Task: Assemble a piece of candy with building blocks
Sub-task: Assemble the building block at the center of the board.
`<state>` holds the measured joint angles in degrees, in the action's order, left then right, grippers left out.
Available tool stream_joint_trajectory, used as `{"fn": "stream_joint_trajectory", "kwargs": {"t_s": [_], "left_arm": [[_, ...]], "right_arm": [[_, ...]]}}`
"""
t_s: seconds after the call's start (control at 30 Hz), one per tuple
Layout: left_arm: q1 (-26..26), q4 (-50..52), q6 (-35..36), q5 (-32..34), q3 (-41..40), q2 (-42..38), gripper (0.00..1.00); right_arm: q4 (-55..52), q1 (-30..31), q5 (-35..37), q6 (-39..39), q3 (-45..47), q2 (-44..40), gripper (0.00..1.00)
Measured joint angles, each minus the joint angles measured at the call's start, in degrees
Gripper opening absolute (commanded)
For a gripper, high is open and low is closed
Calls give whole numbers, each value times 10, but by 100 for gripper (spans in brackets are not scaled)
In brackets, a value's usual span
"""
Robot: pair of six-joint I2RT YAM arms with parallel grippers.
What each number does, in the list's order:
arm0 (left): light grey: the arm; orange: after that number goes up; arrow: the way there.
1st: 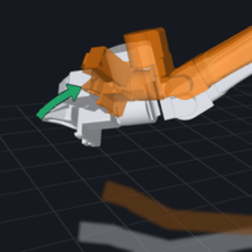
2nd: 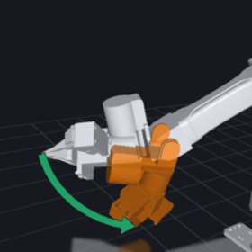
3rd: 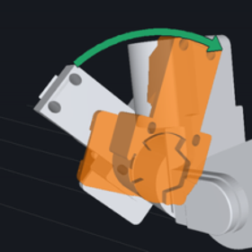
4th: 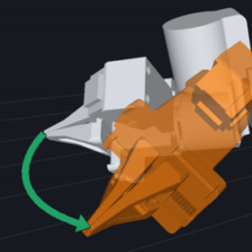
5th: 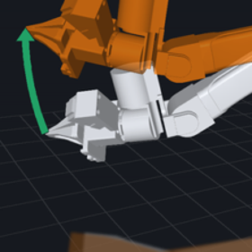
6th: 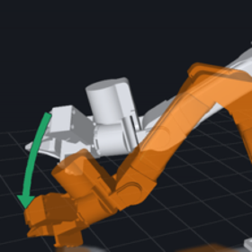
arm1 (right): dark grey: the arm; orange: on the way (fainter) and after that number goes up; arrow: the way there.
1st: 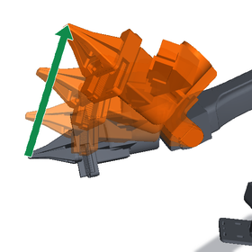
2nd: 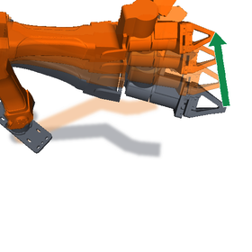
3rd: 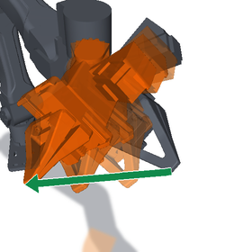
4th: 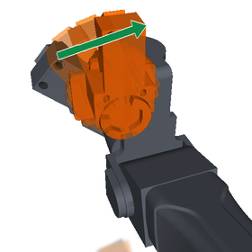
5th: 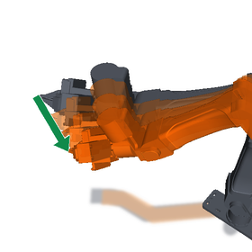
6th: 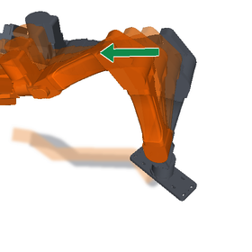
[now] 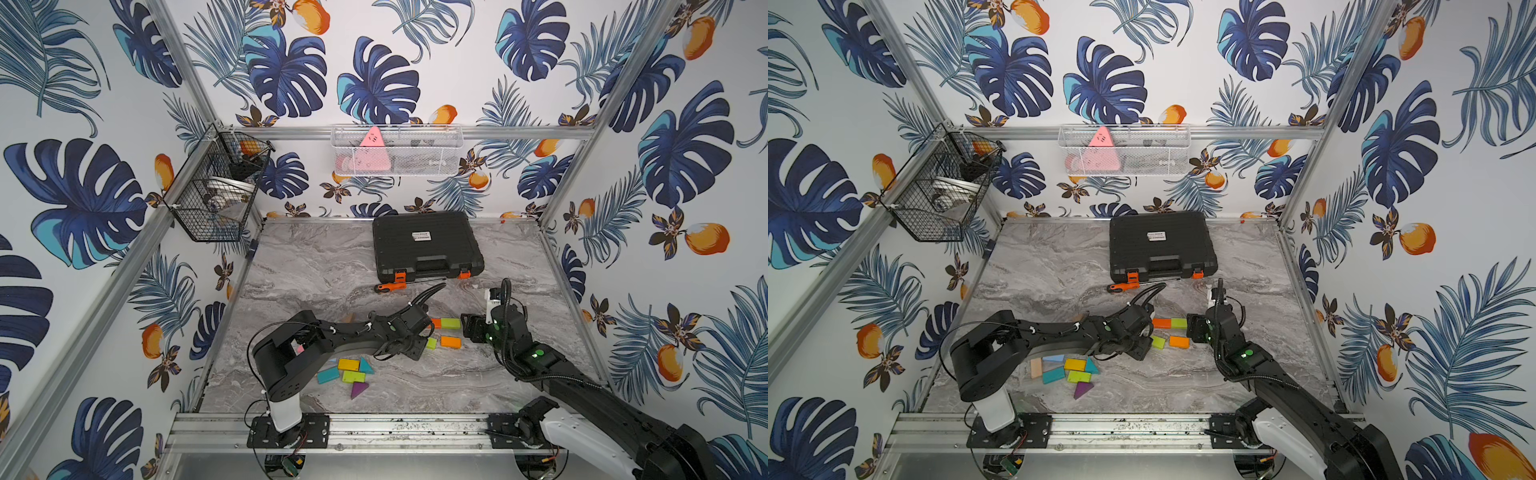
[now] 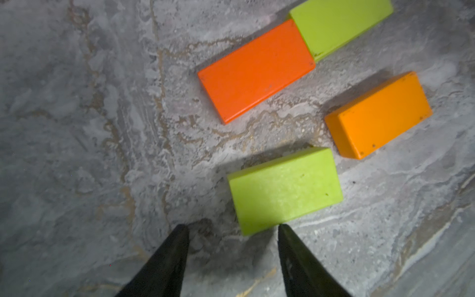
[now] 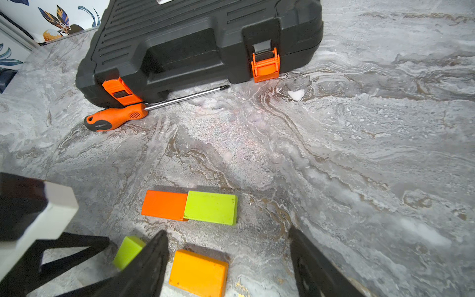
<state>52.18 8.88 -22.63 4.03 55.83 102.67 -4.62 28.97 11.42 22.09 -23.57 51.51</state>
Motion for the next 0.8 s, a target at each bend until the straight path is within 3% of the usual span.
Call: {"fn": "stream_joint_trajectory", "kwargs": {"t_s": [0.27,0.8], "left_arm": [[0,-75,2,-10,-26,1,61],[0,-128,0,-25,-37,10,58]], "right_arm": [[0,-1,-5,0,1,0,76],[0,-1,-11,0,1,9,76]]}}
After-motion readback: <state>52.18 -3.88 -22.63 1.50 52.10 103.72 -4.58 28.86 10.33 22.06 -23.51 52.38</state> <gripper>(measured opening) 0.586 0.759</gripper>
